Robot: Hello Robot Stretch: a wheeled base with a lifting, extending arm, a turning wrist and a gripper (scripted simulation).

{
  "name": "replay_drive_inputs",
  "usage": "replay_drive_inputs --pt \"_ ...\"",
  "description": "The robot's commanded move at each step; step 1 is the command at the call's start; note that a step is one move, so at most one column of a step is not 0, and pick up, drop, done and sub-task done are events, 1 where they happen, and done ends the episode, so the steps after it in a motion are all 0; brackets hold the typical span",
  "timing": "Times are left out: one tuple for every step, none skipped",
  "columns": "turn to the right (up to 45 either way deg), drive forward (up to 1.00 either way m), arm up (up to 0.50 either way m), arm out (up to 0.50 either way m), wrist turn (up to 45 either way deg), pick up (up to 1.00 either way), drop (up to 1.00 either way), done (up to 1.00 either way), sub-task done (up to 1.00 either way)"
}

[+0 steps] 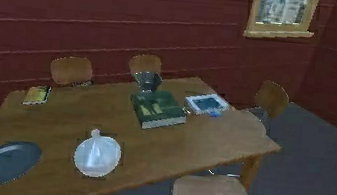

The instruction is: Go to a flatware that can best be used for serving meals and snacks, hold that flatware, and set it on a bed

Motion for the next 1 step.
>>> replay_drive_inputs --pt "-45.0 0.0 0.0 0.0 0.0 0.0 0.0 0.0 0.0"
